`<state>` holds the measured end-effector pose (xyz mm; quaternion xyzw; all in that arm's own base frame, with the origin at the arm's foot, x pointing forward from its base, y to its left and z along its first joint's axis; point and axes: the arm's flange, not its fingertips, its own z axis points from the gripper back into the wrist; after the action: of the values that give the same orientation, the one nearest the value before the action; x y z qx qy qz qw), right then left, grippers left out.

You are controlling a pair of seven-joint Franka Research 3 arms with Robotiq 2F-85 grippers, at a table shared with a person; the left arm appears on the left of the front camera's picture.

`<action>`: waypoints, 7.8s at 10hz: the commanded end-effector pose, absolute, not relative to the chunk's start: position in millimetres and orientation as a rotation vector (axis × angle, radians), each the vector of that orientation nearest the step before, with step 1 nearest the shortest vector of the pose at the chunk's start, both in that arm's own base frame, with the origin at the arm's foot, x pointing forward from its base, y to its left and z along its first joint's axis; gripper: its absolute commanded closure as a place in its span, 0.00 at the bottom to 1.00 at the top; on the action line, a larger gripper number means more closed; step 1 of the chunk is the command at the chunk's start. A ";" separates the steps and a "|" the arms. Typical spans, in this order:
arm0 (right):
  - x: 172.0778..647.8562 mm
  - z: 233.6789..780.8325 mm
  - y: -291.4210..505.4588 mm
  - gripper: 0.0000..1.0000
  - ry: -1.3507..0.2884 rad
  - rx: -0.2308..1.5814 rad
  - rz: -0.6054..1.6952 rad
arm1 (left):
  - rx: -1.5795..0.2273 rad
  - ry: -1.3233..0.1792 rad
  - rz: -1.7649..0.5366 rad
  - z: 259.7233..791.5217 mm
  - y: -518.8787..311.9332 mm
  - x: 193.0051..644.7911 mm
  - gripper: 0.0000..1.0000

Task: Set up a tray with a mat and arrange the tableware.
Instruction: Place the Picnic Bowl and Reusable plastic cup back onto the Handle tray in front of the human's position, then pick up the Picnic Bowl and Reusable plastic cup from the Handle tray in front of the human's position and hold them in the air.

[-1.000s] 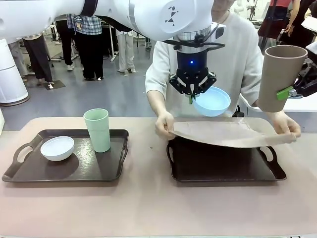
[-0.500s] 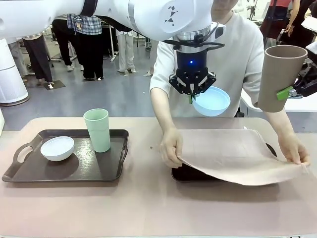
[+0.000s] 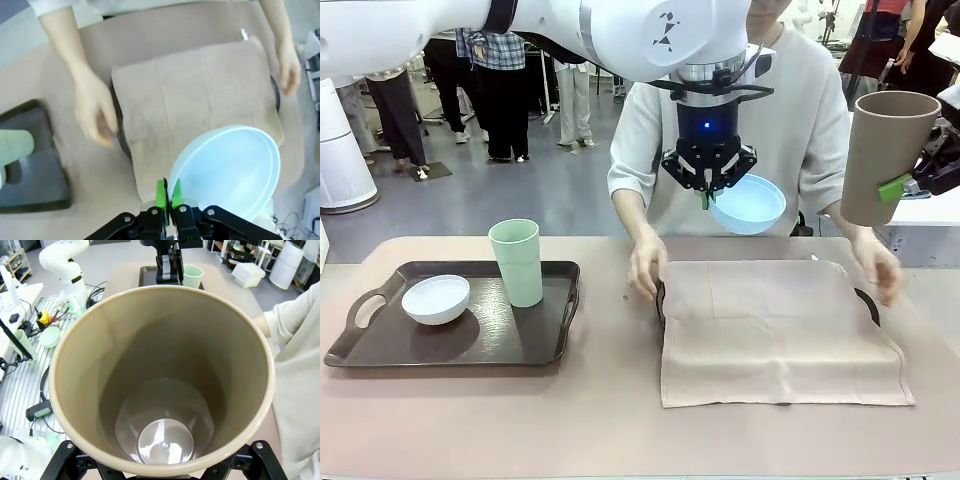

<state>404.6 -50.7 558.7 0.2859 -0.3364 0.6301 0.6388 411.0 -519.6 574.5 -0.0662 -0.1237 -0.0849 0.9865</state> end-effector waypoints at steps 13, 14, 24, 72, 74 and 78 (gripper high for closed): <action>405.6 557.2 -50.5 0.78 -0.759 0.641 1.441 | -0.121 -0.259 -0.186 575.3 -517.7 411.8 1.00; 405.6 557.2 -50.5 0.78 -0.759 0.641 1.441 | -0.121 -0.259 -0.186 575.3 -517.7 411.8 1.00; 464.9 378.1 -73.5 0.18 -0.873 0.799 1.403 | -0.214 -0.155 -0.058 431.9 -508.1 464.4 0.96; 382.6 574.2 14.1 0.00 -0.224 0.017 0.537 | 0.081 -0.362 -0.017 577.1 -400.6 376.6 0.16; 382.6 574.2 14.1 0.00 -0.224 0.017 0.537 | 0.081 -0.362 -0.017 577.1 -400.6 376.6 0.16; 382.6 574.2 14.1 0.00 -0.224 0.017 0.537 | 0.081 -0.362 -0.017 577.1 -400.6 376.6 0.16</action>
<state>381.2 13.5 574.6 0.0172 -0.1093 0.2684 0.9569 374.9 -402.4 573.8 0.0425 -0.1798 -0.0042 0.9828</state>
